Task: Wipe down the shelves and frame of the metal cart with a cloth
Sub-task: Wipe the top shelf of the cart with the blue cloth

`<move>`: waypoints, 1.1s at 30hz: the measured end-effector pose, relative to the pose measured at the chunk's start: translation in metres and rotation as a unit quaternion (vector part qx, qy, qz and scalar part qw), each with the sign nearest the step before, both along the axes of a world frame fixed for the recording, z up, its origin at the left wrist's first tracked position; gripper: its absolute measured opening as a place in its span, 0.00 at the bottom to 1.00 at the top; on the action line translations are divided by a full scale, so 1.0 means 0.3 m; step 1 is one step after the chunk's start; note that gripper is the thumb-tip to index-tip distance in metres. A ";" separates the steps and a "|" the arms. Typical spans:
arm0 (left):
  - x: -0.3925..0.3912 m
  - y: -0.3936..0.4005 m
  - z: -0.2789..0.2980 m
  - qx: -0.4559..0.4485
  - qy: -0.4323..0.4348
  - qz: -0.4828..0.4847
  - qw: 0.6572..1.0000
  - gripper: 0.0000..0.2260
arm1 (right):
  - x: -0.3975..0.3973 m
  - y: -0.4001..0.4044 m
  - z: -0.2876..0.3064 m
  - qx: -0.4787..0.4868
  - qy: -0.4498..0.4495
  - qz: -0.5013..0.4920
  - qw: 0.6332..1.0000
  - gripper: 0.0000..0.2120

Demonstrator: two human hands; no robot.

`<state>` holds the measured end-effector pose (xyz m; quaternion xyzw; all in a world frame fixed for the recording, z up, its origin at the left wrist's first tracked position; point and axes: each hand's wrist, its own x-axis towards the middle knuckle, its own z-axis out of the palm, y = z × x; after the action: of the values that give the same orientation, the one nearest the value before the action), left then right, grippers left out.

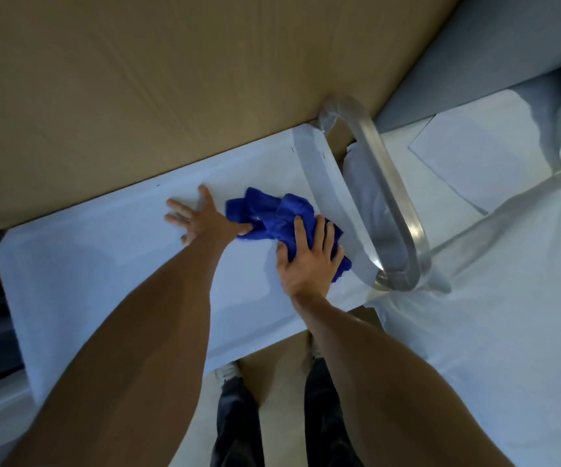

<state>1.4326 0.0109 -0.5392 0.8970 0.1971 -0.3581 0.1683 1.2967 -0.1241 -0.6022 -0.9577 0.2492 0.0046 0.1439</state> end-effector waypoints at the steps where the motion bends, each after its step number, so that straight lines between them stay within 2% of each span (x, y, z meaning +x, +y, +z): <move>1: 0.001 0.000 -0.002 -0.003 -0.002 0.000 1.000 0.54 | 0.043 -0.021 -0.002 0.008 -0.005 -0.007 1.000 0.27; 5: 0.034 0.012 -0.017 0.008 -0.018 -0.007 1.000 0.42 | 0.333 -0.095 -0.003 0.006 -0.030 -0.026 0.999 0.25; 8: 0.029 0.007 -0.057 0.023 -0.027 0.005 0.999 0.46 | 0.586 -0.159 0.009 0.020 -0.019 -0.016 0.999 0.24; 11: 0.032 -0.011 -0.086 0.056 -0.044 0.002 0.997 0.51 | 0.664 -0.186 -0.023 0.012 -0.053 -0.026 0.998 0.22; 14: 0.043 -0.016 -0.080 0.055 -0.033 0.006 0.998 0.50 | 0.627 -0.194 -0.024 0.027 -0.093 -0.029 0.995 0.20; 16: 0.041 -0.012 -0.070 0.049 -0.029 0.004 0.998 0.50 | 0.552 -0.195 -0.010 0.032 -0.085 -0.038 0.995 0.21; 21: 0.043 -0.029 -0.030 0.039 -0.022 0.007 0.999 0.50 | 0.100 -0.143 0.018 0.005 0.003 -0.128 0.992 0.25; 25: 0.039 -0.026 -0.012 0.048 -0.008 0.006 0.999 0.51 | -0.166 -0.035 0.037 -0.009 0.053 -0.239 0.970 0.28; 28: 0.037 -0.018 -0.023 0.047 -0.015 0.004 0.999 0.51 | -0.116 -0.031 0.047 0.012 0.073 -0.251 0.965 0.29; 30: 0.034 -0.022 -0.037 0.045 -0.023 0.008 0.999 0.51 | -0.039 -0.056 0.051 0.006 0.053 -0.239 0.970 0.28; 33: 0.032 -0.018 -0.060 0.043 -0.034 -0.001 0.999 0.51 | 0.167 -0.139 0.041 0.018 0.026 -0.124 0.992 0.26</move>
<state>1.4422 0.0056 -0.5572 0.9152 0.2056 -0.3189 0.1358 1.3467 -0.1657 -0.5900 -0.9160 0.3700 0.0162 0.1545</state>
